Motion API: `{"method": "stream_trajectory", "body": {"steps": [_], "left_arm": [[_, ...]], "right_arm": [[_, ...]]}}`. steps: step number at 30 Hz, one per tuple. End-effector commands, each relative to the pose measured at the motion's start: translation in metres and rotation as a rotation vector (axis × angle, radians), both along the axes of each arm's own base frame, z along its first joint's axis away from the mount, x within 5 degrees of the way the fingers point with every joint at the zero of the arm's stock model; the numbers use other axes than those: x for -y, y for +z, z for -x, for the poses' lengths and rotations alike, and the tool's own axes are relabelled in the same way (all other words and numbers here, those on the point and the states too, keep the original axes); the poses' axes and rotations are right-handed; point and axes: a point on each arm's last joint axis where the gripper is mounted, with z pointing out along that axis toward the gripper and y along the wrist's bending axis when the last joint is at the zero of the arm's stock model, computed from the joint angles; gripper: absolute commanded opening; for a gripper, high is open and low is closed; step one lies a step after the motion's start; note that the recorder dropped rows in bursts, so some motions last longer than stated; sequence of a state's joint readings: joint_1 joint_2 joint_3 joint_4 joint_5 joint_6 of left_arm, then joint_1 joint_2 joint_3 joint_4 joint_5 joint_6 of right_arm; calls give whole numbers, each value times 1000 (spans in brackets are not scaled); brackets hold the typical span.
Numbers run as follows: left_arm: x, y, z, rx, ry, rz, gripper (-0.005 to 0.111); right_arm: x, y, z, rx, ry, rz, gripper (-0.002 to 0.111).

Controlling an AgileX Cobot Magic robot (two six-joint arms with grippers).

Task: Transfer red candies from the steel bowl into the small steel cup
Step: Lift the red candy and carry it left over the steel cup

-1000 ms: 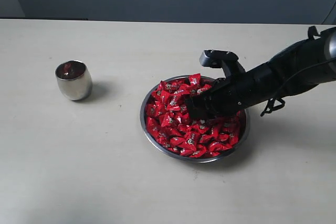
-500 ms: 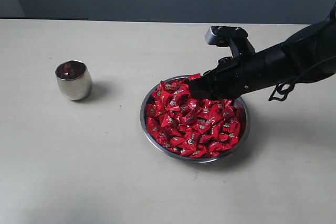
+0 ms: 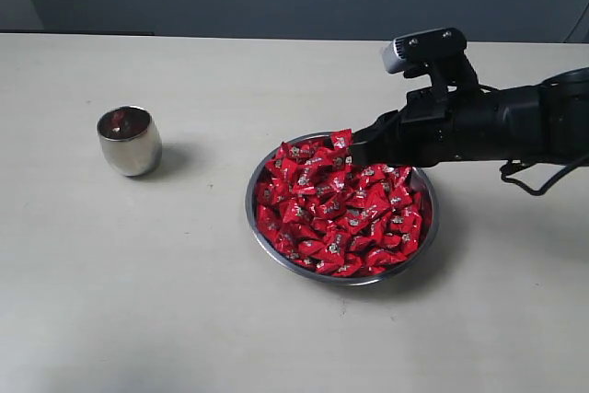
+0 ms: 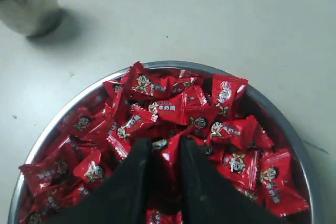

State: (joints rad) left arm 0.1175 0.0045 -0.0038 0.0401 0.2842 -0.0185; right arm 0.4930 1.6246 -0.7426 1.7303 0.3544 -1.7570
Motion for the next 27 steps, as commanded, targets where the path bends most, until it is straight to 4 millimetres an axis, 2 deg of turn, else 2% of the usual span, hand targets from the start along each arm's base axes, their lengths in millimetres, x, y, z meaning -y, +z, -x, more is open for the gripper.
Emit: {"method": "stream_trajectory", "body": {"steps": [1,6,10,16,21,23,27], "left_arm": [[0,-1,0,1,1,3,0],[0,-1,0,1,1,3,0],[0,-1,0,1,1,3,0],[0,-1,0,1,1,3,0],[0,-1,0,1,1,3,0],[0,-1,0,1,1,3,0],[0,-1,0,1,1,3,0]], "right_arm": [[6,1,-2,28,-46,45,-1],[10,0,-3,47,-66,85,-1],[23,2,-9,93,-173,191,-1],[30,35,-3,189,-208,155,-1],[43,62,16,265,-244,108,-1],[50,63,26,259,-284,99,-1],[60,51,46,225,-281,97,-1]]}}
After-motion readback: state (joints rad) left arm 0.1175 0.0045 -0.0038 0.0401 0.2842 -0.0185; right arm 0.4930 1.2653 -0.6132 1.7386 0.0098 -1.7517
